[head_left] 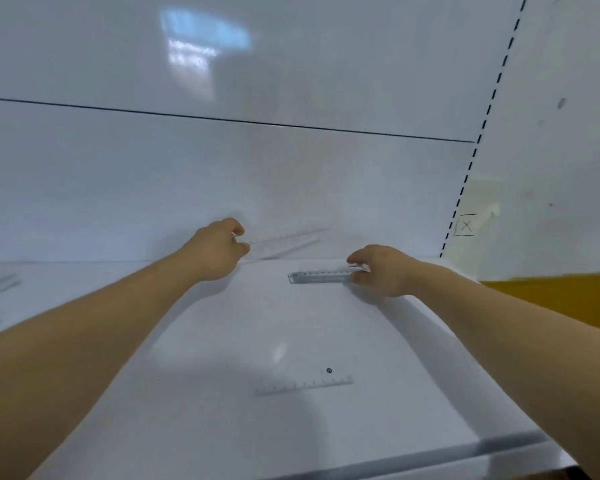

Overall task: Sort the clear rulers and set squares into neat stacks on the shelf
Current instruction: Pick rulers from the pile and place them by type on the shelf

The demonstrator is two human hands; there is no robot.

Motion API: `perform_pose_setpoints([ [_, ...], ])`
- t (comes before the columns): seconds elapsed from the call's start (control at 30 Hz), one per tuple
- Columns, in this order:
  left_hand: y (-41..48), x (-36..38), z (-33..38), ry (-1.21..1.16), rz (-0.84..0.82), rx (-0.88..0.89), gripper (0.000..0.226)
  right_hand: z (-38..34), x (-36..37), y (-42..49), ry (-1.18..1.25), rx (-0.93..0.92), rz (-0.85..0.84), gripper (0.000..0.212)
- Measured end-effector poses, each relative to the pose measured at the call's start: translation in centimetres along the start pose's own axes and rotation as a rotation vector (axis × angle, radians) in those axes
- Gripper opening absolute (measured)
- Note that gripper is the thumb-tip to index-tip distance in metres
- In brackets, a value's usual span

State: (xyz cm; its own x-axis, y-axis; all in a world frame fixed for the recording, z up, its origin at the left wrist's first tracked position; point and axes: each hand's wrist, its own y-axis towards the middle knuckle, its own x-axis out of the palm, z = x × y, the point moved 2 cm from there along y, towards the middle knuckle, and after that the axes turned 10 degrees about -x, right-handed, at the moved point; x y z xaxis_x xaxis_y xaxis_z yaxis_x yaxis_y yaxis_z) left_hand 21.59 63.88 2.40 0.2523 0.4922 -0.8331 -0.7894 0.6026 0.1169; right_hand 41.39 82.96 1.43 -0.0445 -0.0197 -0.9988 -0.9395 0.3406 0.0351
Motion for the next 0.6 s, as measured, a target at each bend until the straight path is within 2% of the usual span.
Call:
perform_pose_setpoints([
  [0.1,-0.3,-0.2,-0.5,-0.015,0.051,-0.056,0.040,0.6,0.3,2.3,-0.001,-0.089,-0.035,0.047],
  [0.33,-1.2,-0.2,-0.2,-0.019,0.049,-0.114,0.037,2.0,1.1,4.3,0.011,-0.222,-0.096,0.043],
  [0.47,-1.3,0.8,0.8,-0.013,0.003,-0.093,0.035,3.4,0.7,3.9,0.026,-0.202,-0.115,0.053],
  [0.6,-1.1,2.8,2.9,0.012,-0.071,-0.028,0.035,5.8,0.0,2.8,0.038,-0.099,-0.132,0.056],
])
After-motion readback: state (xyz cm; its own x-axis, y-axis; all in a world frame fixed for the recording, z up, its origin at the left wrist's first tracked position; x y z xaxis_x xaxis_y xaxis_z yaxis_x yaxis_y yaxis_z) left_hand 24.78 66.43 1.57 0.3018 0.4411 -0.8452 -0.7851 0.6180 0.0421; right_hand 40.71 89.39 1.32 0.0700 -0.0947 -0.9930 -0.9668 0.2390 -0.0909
